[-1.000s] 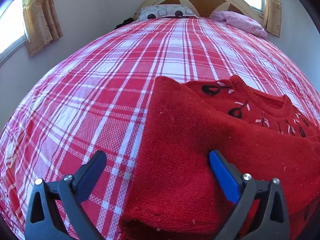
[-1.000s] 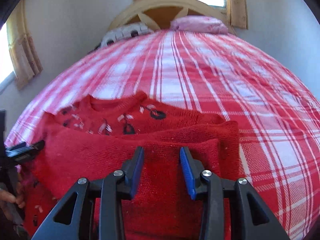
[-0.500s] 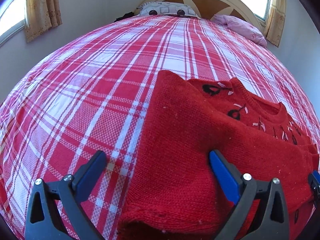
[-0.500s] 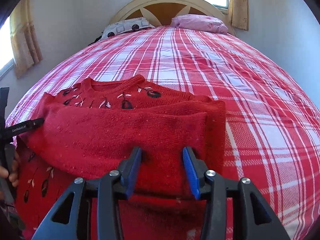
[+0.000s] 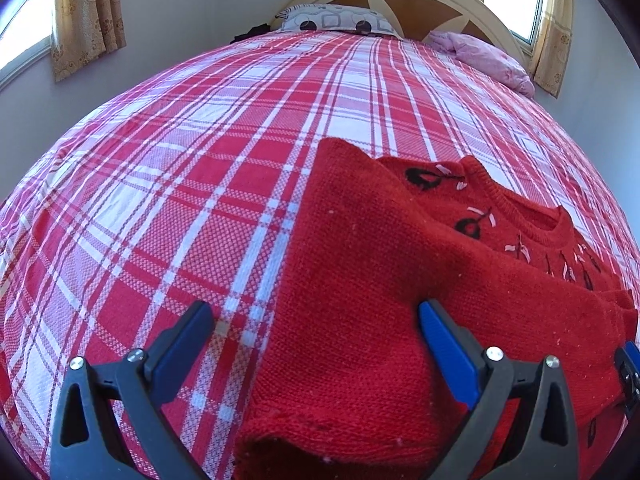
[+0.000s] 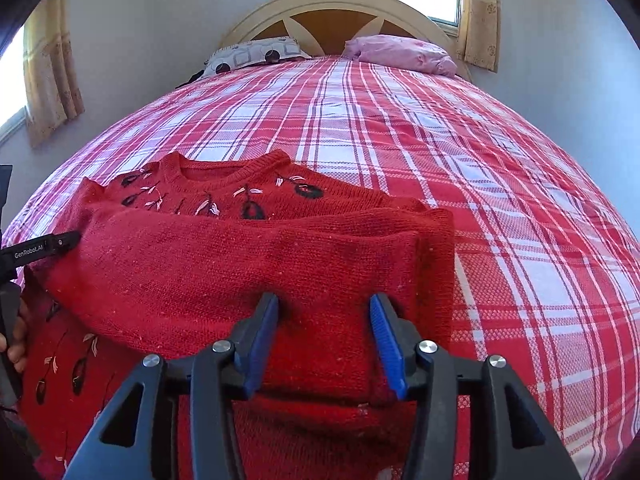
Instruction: Fold small clothes
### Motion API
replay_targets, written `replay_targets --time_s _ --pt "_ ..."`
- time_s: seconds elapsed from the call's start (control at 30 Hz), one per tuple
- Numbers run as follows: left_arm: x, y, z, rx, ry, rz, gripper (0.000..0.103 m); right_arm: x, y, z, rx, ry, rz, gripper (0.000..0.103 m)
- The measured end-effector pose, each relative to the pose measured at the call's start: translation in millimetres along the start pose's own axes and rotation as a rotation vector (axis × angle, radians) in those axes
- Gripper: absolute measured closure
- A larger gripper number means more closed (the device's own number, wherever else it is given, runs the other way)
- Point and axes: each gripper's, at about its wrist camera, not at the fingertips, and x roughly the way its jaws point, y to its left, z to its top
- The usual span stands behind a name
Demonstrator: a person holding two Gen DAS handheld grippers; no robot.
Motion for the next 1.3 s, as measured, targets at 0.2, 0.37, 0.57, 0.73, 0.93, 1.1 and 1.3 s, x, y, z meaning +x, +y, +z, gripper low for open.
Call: replay_targets --time_s 0.2,0.37,0.57,0.73,0.93,1.1,1.3 --pt "-2 -1 -2 -0.001 -0.003 0.011 0.0 -1 1 0 -0.007 -0.003 -0.013 0.053" --pt "-15 6 -15 -0.001 0.021 0.002 0.0 -27 1 -8 0.005 -0.022 -0.006 0.053" --pt "-49 13 -55 0.056 -0.004 -0.022 0.0 -80 13 -46 0.001 -0.054 0.079 0.048" --pt "-65 19 -76 0.091 0.03 -0.033 0.0 -84 14 -79 0.04 0.021 0.117 0.048" --pt "-72 20 -87 0.122 0.036 -0.023 0.0 -97 20 -106 0.022 0.016 0.11 0.048" --pt "-82 26 -93 0.157 0.07 -0.066 0.0 -114 19 -109 0.015 0.024 0.146 0.048" --pt "-105 37 -109 0.254 0.033 -0.067 0.0 -139 3 -124 0.053 0.045 0.225 0.048"
